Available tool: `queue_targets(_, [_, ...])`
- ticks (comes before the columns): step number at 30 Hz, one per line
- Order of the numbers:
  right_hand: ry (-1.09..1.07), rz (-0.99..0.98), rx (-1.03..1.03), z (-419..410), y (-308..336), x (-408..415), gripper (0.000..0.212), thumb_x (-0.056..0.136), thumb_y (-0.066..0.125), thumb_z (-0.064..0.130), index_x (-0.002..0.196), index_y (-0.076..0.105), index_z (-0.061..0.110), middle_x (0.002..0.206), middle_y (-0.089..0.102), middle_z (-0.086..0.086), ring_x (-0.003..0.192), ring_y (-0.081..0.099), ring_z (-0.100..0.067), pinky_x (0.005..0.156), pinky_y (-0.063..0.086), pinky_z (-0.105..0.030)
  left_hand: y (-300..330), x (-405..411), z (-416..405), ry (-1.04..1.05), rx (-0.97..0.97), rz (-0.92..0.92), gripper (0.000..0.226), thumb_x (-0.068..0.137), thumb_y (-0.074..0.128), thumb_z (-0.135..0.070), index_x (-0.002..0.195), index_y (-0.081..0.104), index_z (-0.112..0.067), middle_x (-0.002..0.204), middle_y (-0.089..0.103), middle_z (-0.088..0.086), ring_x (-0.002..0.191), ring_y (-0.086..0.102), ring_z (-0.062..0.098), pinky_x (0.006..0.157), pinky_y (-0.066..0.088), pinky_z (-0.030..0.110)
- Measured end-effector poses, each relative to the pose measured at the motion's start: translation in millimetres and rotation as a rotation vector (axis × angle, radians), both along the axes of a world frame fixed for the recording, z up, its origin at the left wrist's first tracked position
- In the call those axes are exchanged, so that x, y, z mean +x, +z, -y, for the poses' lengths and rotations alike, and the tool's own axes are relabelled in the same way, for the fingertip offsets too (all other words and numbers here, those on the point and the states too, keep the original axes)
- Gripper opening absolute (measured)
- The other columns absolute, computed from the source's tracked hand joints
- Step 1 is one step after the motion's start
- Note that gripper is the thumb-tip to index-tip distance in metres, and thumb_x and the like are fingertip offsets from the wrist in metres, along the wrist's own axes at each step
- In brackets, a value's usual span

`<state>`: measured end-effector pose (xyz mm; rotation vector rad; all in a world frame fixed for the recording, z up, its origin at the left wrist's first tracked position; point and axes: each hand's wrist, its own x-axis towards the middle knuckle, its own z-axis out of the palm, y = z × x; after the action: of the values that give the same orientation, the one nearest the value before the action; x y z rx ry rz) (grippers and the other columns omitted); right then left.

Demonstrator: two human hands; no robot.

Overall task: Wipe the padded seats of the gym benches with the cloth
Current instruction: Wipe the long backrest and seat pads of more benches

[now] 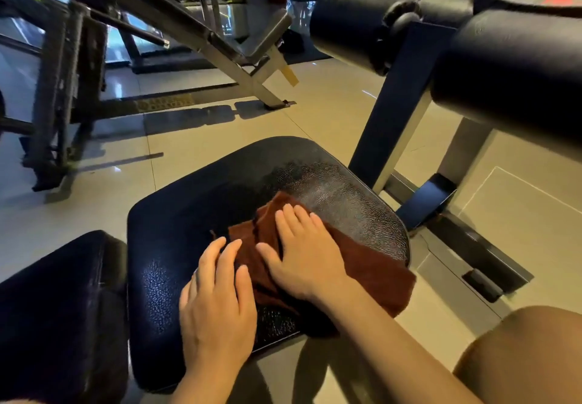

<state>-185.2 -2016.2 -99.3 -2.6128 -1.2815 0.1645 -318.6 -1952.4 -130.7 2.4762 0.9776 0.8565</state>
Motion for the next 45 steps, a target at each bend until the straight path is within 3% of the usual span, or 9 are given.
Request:
queue_targets(4, [-0.014, -0.073, 0.012, 15, 3, -15, 0.081, 0.095, 0.017, 0.069, 0.157, 0.010, 0.018, 0.165, 0.003, 0.001, 0.151, -0.004, -0.013, 0.119, -0.009, -0.033, 0, -3, 3, -0.022, 0.024, 0.007, 0.045, 0.096, 0.029, -0.038, 0.132, 0.052, -0.024, 0.139, 0.054, 0.002, 0.115, 0.060, 0.028, 0.090, 0.048, 0.052])
queue_targets(7, [-0.181, -0.039, -0.075, 20, 3, 23, 0.094, 0.086, 0.009, 0.080, 0.158, 0.005, 0.019, 0.165, -0.003, 0.001, 0.151, -0.007, -0.015, 0.121, -0.008, -0.037, 0, -2, 4, 0.000, -0.034, 0.055, 0.051, 0.095, 0.026, -0.040, 0.130, 0.058, -0.022, 0.143, 0.050, -0.003, 0.123, 0.053, 0.023, 0.095, 0.044, 0.047])
queue_targets(11, [-0.279, -0.007, -0.102, 15, 4, 79, 0.091, 0.090, 0.012, 0.077, 0.157, 0.004, 0.016, 0.165, -0.001, -0.003, 0.151, -0.003, -0.020, 0.122, -0.005, -0.038, -1, -1, 4, -0.025, -0.021, 0.026, 0.048, 0.096, 0.027, -0.039, 0.129, 0.058, -0.023, 0.142, 0.050, -0.004, 0.122, 0.055, 0.023, 0.096, 0.044, 0.048])
queue_targets(18, [-0.100, 0.027, -0.162, 4, 3, 89, 0.084, 0.095, 0.013, 0.071, 0.157, 0.004, 0.016, 0.165, -0.001, -0.004, 0.151, -0.004, -0.021, 0.122, -0.006, -0.039, 0, -1, 4, -0.033, 0.002, 0.021, 0.048, 0.094, 0.031, -0.043, 0.126, 0.060, -0.023, 0.138, 0.053, -0.005, 0.119, 0.056, 0.020, 0.092, 0.046, 0.044])
queue_targets(23, [0.123, -0.020, -0.071, 45, 4, 20, 0.074, 0.097, 0.016, 0.066, 0.157, 0.006, 0.023, 0.164, 0.000, 0.005, 0.150, -0.006, -0.013, 0.119, -0.011, -0.032, 3, -5, 3, -0.020, 0.024, 0.021, 0.046, 0.094, 0.031, -0.041, 0.120, 0.063, -0.021, 0.127, 0.062, -0.003, 0.118, 0.058, 0.022, 0.096, 0.044, 0.043])
queue_targets(27, [0.072, -0.031, -0.045, 57, 1, 10, 0.077, 0.092, 0.011, 0.069, 0.157, 0.004, 0.028, 0.164, -0.003, 0.009, 0.150, -0.009, -0.009, 0.117, -0.014, -0.029, 3, -9, 1, 0.015, 0.125, 0.003, 0.044, 0.093, 0.036, -0.038, 0.121, 0.063, -0.019, 0.121, 0.065, 0.001, 0.123, 0.053, 0.023, 0.102, 0.039, 0.049])
queue_targets(32, [-0.115, 0.039, -0.042, 37, 0, 66, 0.084, 0.093, 0.015, 0.072, 0.158, 0.005, 0.021, 0.165, 0.000, 0.002, 0.151, -0.004, -0.015, 0.121, -0.007, -0.035, -8, -8, 3, 0.007, 0.247, -0.012, 0.041, 0.091, 0.039, -0.038, 0.114, 0.067, -0.019, 0.117, 0.067, -0.001, 0.125, 0.045, 0.018, 0.105, 0.028, 0.041])
queue_targets(37, [-0.040, 0.017, -0.157, 4, 8, 124, 0.105, 0.077, 0.019, 0.086, 0.158, 0.004, 0.020, 0.165, -0.002, 0.000, 0.151, -0.003, -0.018, 0.121, -0.004, -0.040, -18, -1, 7, -0.046, 0.471, 0.124, 0.029, 0.088, 0.046, -0.020, 0.110, 0.065, -0.022, 0.120, 0.067, 0.007, 0.121, 0.051, 0.023, 0.096, 0.039, 0.043])
queue_targets(45, [0.258, 0.046, -0.188, -18, 5, 59, 0.083, 0.095, 0.021, 0.070, 0.157, 0.001, 0.019, 0.165, -0.004, -0.001, 0.151, -0.009, -0.018, 0.121, -0.008, -0.038, -7, -5, 3, -0.019, 0.288, 0.062, 0.039, 0.092, 0.036, -0.026, 0.127, 0.050, -0.020, 0.133, 0.059, 0.007, 0.127, 0.043, 0.020, 0.103, 0.036, 0.040])
